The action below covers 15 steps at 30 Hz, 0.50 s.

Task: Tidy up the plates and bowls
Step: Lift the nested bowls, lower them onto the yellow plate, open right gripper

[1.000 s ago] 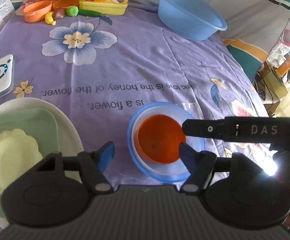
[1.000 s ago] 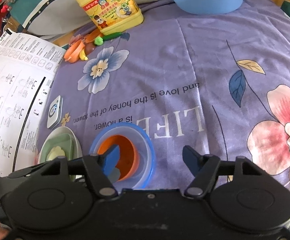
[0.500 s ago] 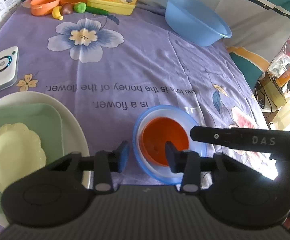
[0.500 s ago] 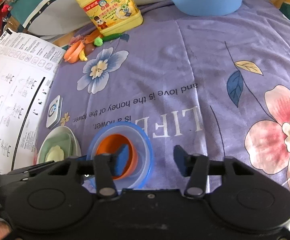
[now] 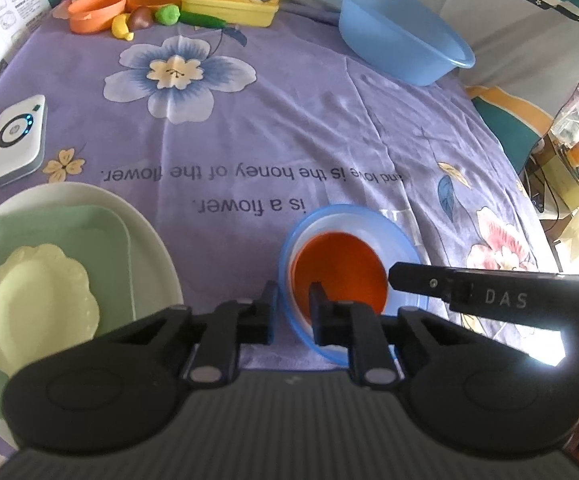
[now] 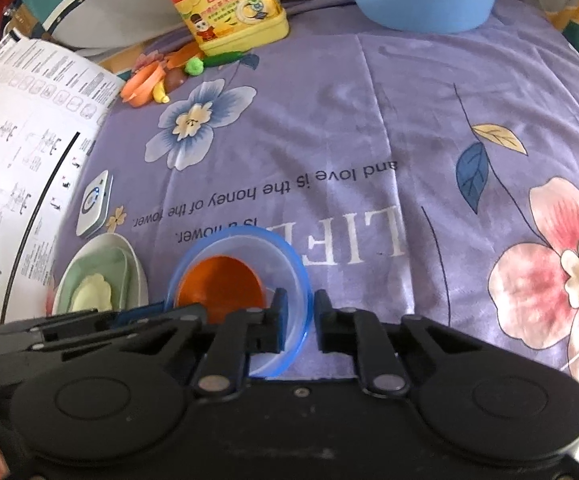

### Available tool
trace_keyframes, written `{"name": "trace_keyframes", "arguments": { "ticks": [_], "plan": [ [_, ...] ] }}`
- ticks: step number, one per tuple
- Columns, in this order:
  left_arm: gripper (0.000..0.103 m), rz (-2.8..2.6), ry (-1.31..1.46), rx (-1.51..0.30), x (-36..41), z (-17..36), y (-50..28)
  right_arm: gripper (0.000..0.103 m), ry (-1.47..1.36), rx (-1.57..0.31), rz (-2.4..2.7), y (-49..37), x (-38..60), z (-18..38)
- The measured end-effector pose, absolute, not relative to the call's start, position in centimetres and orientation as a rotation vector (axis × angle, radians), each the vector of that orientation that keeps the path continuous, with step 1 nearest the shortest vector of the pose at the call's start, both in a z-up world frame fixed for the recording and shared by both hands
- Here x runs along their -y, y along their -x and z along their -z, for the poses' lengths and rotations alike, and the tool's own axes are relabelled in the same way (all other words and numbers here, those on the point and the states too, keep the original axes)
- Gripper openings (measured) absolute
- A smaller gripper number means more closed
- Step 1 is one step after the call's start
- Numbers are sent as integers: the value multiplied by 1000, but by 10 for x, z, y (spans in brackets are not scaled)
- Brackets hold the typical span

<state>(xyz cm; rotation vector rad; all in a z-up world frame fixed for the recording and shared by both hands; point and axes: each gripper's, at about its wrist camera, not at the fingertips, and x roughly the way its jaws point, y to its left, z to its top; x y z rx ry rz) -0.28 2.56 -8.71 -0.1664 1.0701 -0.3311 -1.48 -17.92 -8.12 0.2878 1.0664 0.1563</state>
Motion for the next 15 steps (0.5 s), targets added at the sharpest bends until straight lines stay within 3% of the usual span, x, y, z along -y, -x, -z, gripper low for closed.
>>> {"name": "trace_keyframes", "arguments": {
  "ticks": [15],
  "plan": [
    [16,178,202,-996,-91,50,16,14,-255,-1117,-298,-3,106,54]
  ]
}}
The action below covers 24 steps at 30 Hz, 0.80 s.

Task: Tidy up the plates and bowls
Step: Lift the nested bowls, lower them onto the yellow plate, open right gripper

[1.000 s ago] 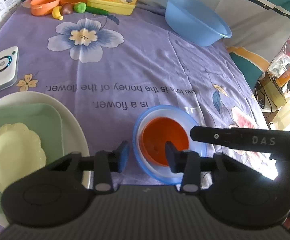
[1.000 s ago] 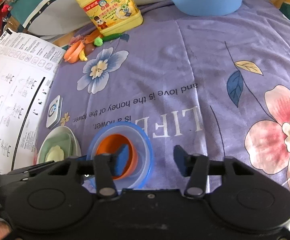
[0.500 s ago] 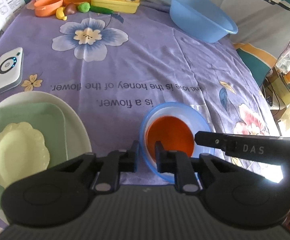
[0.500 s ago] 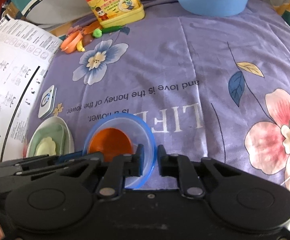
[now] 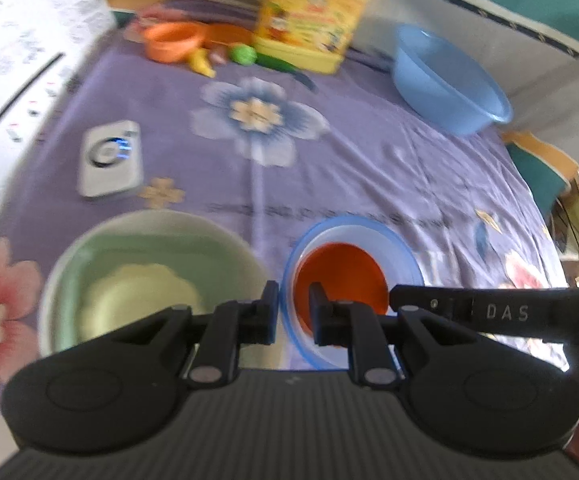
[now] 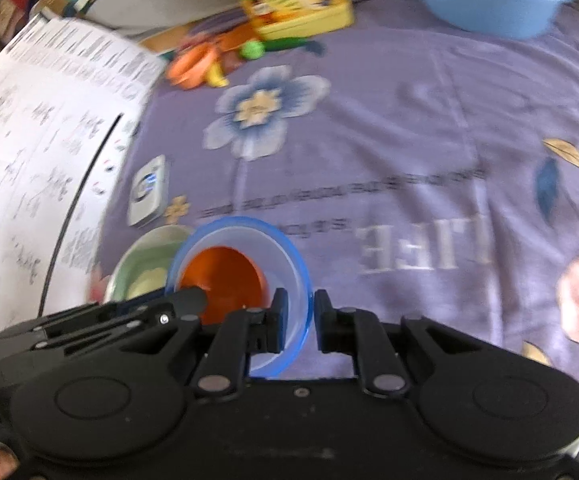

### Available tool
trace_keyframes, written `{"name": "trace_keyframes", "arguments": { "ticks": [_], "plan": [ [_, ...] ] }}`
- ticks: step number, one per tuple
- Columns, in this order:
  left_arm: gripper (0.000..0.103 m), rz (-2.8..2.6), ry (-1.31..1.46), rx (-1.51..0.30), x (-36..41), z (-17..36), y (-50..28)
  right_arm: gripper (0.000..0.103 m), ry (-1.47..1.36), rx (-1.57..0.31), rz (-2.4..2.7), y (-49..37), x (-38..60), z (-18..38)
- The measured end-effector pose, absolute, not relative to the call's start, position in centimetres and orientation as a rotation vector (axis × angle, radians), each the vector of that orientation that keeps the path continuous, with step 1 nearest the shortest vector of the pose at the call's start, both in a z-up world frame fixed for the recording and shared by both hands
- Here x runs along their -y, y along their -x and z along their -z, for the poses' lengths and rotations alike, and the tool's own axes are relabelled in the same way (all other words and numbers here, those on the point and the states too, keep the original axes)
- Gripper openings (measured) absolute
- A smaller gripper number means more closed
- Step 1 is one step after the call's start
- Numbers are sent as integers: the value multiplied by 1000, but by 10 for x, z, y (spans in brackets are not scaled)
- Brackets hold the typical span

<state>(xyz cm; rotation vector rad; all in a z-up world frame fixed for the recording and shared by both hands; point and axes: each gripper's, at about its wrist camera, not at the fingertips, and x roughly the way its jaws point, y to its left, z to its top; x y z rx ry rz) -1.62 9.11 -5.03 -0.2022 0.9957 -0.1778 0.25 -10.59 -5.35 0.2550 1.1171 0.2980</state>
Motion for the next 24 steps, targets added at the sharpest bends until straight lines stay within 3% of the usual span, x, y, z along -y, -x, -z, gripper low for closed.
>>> {"name": "trace_keyframes", "arguments": {
  "ticks": [11,24],
  "plan": [
    [16,45,250,-1002,-180,50,36,14,-152,-1176,-447,-9,2,48],
    [17,24,273,-1043,-203,75,31,14,-98,-1235,-455,-19,-27,69]
  ]
}}
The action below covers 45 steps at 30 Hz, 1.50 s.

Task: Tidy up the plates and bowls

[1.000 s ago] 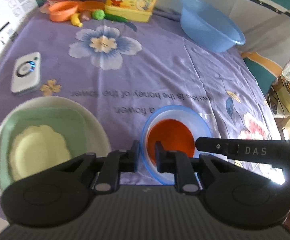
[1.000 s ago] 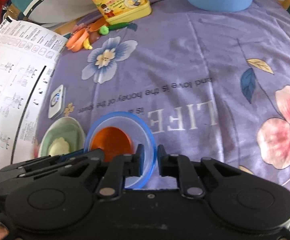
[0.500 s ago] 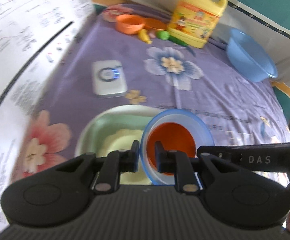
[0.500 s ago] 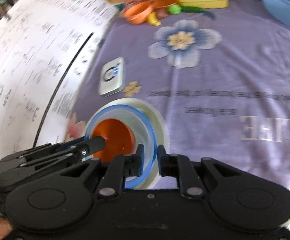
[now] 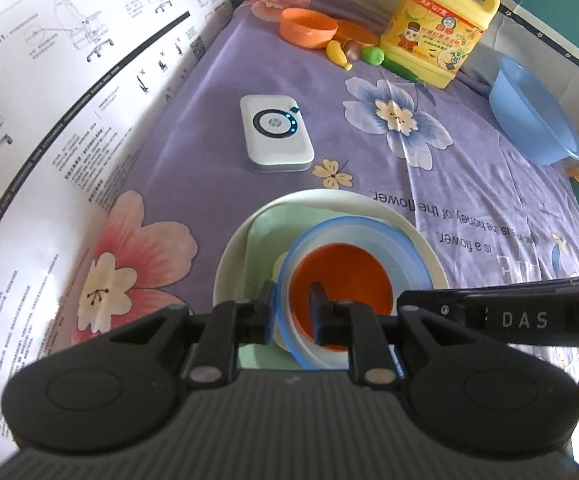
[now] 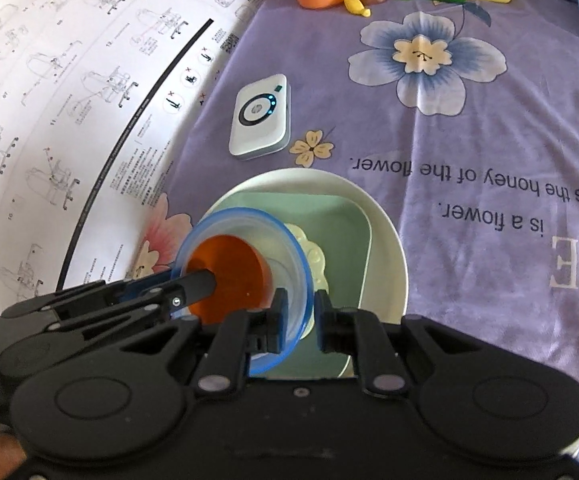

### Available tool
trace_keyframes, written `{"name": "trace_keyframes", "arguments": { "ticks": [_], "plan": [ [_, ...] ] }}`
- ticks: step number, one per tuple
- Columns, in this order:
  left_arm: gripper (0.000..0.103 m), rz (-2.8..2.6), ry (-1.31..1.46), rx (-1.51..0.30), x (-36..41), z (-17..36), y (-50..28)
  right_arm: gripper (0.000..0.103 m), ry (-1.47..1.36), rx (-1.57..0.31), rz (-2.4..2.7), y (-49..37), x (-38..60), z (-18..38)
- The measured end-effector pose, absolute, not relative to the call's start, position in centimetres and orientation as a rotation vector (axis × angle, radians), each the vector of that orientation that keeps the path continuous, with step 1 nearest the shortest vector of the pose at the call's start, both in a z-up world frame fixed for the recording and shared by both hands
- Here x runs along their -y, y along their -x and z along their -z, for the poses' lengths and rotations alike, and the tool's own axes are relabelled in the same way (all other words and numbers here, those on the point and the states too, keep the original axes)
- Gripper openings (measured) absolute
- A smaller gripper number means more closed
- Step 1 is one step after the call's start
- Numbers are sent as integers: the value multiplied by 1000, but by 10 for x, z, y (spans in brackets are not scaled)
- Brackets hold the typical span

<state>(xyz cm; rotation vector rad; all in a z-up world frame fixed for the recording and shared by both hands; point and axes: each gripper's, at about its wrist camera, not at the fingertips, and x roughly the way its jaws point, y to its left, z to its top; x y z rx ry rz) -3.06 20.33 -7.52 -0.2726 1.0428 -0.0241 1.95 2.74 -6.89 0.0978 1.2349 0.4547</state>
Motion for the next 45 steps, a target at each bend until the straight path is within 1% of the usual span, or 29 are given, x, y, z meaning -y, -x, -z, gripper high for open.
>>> {"name": "trace_keyframes", "arguments": {
  "ticks": [1,2,4,14,16,17,18,19,21,22,23,24,25,26,28,36,45],
  "plan": [
    [21,26,271,-1043,-203,76,30,14,-91,-1232,-457,-20,-28,69],
    [23,25,268,-1041,-202,77,29,14,-84,-1228,-461,-20,-29,69],
    [35,23,259,-1029,-200,76,29,15,-77,-1218,-468,-20,-30,69],
    [39,28,238,-1014,-196,77,28,16,-70,-1183,-470,-19,-25,66],
    [44,27,234,-1008,-196,75,29,17,-69,-1173,-471,-17,-24,63],
    [45,25,231,-1005,-196,74,29,20,-68,-1165,-472,-16,-23,61],
    [49,22,228,-1000,-197,73,30,28,-64,-1151,-473,-14,-22,58],
    [56,19,225,-993,-197,71,32,31,-60,-1138,-474,-12,-21,55],
    [68,3,210,-963,-196,65,36,54,-45,-1096,-478,-8,-17,47],
    [76,-7,197,-946,-196,62,39,61,-39,-1071,-478,-5,-14,42],
    [81,-16,185,-929,-196,58,41,76,-36,-1047,-478,-3,-10,37],
    [92,-23,175,-906,-196,54,44,89,-35,-1021,-478,0,-4,33],
    [101,-30,168,-884,-196,49,47,92,-37,-1000,-481,2,1,28],
    [103,-35,160,-864,-195,45,50,98,-39,-982,-483,5,6,25],
    [103,-35,144,-828,-194,37,56,103,-38,-949,-487,10,16,18],
    [103,9,105,-763,-186,20,82,103,19,-863,-497,43,55,14],
    [103,6,62,-760,-172,24,107,103,89,-817,-473,81,69,25]
  ]
}}
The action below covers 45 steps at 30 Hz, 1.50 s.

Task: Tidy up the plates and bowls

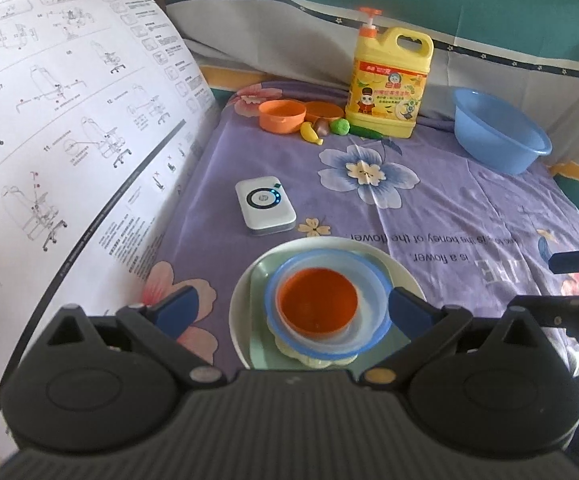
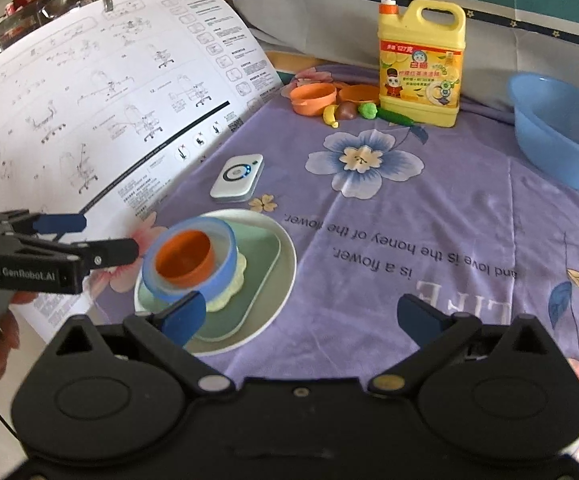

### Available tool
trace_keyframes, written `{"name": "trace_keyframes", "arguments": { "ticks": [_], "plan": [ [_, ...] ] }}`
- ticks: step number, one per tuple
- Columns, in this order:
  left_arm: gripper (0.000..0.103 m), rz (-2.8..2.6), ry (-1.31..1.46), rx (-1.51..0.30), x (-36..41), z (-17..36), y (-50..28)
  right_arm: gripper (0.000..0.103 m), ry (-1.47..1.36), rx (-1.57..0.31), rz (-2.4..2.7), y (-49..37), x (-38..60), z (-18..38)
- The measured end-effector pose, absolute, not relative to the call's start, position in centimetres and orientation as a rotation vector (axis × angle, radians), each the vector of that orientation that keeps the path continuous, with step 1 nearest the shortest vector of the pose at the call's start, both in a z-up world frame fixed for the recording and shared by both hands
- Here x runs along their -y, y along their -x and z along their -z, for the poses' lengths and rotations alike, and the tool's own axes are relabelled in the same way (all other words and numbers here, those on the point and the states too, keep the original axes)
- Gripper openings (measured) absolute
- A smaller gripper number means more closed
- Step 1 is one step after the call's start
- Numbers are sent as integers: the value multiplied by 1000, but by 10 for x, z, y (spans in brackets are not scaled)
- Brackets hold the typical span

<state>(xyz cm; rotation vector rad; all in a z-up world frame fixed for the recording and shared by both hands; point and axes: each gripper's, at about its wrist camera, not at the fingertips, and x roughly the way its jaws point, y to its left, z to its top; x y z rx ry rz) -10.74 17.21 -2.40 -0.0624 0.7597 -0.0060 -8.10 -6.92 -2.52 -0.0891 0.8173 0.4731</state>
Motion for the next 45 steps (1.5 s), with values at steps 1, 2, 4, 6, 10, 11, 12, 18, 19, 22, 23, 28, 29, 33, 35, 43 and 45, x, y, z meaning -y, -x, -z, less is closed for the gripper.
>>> {"name": "trace_keyframes", "arguments": {
  "ticks": [1,2,4,6,10,11,12,18,19,22,23,28,29,33,35,43,45],
  "plan": [
    [103,9,60,-759,-171,25,110,103,94,-818,-470,84,70,26],
    [103,11,58,-758,-171,26,112,103,96,-819,-467,86,70,27],
    [103,16,59,-764,-169,29,115,103,100,-818,-461,91,71,28],
    [103,17,64,-766,-169,32,119,103,112,-814,-455,94,70,29],
    [103,11,52,-758,-170,38,126,103,140,-814,-448,99,69,34],
    [103,13,51,-759,-170,40,128,103,140,-819,-450,100,69,35],
    [103,19,52,-761,-170,41,129,103,141,-826,-452,100,68,36],
    [103,34,34,-758,-166,46,132,103,169,-834,-457,100,62,40],
    [103,36,34,-760,-166,47,131,103,174,-833,-459,100,61,41],
    [103,35,36,-772,-167,51,129,103,183,-838,-461,99,59,44],
    [103,35,38,-776,-167,53,129,103,185,-840,-461,99,59,45],
    [103,30,44,-798,-169,60,127,103,186,-846,-459,95,58,48],
    [103,29,44,-801,-169,61,127,103,185,-847,-461,94,58,48],
    [103,25,49,-818,-171,66,124,103,181,-850,-464,93,58,50],
    [103,25,51,-827,-171,67,123,103,178,-854,-465,92,58,51],
    [103,23,63,-837,-173,71,120,103,188,-867,-471,89,54,55],
    [103,20,63,-836,-174,70,120,103,190,-867,-473,88,53,55]
  ]
}}
